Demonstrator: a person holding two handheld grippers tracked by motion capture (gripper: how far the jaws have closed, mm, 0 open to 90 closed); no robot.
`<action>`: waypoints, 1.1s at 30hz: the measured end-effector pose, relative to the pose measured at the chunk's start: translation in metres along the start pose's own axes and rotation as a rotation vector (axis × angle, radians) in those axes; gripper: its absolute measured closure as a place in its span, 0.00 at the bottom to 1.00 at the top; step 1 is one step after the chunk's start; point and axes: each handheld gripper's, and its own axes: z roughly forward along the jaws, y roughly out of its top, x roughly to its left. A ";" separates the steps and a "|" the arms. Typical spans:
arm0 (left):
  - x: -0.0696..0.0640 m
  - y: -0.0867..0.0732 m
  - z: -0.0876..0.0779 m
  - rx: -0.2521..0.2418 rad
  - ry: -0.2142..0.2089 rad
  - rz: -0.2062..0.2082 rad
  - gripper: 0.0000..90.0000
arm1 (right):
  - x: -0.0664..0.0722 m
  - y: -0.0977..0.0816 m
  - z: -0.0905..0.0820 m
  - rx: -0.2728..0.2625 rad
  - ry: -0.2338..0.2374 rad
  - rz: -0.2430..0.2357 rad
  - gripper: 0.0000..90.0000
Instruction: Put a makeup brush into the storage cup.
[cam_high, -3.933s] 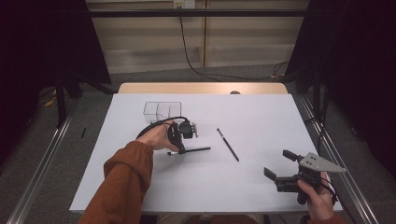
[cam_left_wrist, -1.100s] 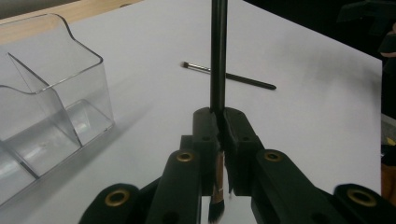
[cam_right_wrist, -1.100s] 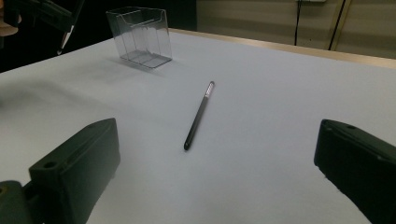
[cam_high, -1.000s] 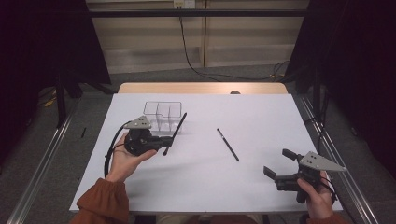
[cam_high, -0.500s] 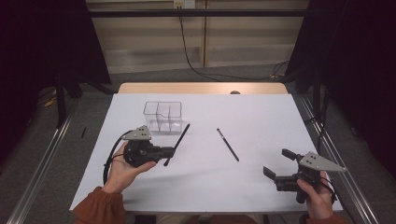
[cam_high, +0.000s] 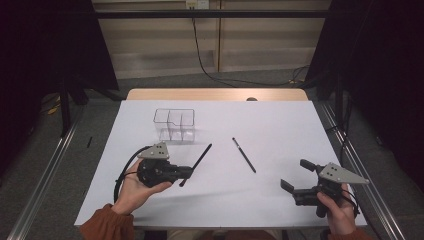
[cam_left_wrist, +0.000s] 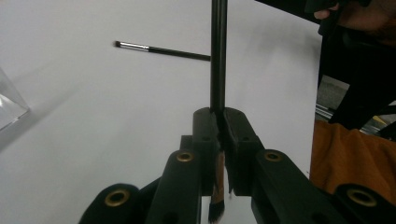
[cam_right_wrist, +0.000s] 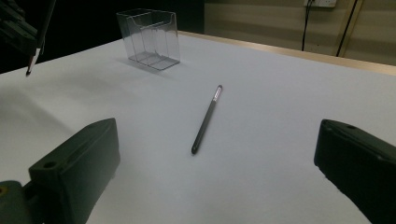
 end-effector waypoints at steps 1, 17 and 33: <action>-0.001 0.000 0.000 0.005 -0.001 -0.001 0.93 | 0.000 0.000 0.000 -0.002 0.002 -0.002 0.00; -0.011 0.014 0.010 0.103 -0.072 0.008 0.93 | 0.005 0.004 0.005 -0.010 0.067 -0.040 0.00; -0.015 0.024 0.002 0.250 -0.100 0.074 0.93 | 0.026 0.019 0.026 0.101 0.249 -0.102 0.00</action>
